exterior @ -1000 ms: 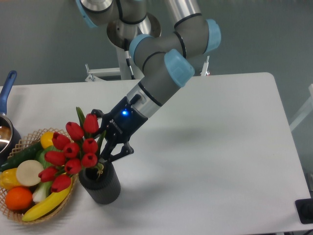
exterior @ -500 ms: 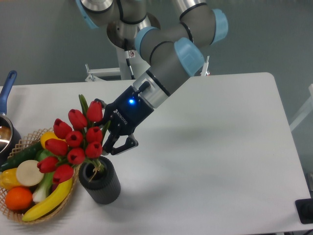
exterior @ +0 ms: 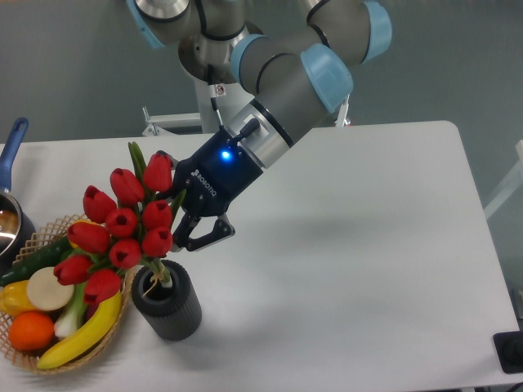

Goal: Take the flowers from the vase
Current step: 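Lift the gripped tulip bunch up and out of the black vase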

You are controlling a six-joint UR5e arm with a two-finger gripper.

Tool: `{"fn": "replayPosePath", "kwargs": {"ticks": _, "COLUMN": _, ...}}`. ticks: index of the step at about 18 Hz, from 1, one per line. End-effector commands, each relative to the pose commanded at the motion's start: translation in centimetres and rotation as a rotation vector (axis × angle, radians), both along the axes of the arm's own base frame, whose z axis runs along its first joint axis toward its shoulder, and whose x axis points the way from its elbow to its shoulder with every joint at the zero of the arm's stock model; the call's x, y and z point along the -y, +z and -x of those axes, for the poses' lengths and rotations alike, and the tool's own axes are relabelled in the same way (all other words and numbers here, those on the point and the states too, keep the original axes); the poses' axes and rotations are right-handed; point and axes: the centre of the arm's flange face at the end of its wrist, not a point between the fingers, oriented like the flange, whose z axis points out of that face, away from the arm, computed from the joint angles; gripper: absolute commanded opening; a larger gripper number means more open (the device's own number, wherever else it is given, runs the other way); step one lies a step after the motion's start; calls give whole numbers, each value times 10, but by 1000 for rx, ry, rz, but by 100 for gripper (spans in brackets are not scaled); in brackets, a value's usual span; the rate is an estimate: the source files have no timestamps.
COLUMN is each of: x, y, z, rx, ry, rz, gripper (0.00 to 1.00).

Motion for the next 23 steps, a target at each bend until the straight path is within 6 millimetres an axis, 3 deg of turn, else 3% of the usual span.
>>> {"fn": "replayPosePath", "kwargs": {"ticks": 5, "x": 18, "y": 30, "z": 18, "rx": 71, "ry": 38, "rz": -41, "gripper": 51}}
{"fn": "replayPosePath", "kwargs": {"ticks": 9, "x": 27, "y": 38, "z": 26, "rx": 87, "ry": 43, "rz": -70, "gripper": 51}}
{"fn": "replayPosePath", "kwargs": {"ticks": 13, "x": 47, "y": 50, "z": 49, "rx": 109, "ry": 74, "rz": -106, "gripper": 51}}
{"fn": "replayPosePath", "kwargs": {"ticks": 23, "x": 75, "y": 60, "z": 80, "rx": 87, "ry": 143, "rz": -117, "gripper": 51}}
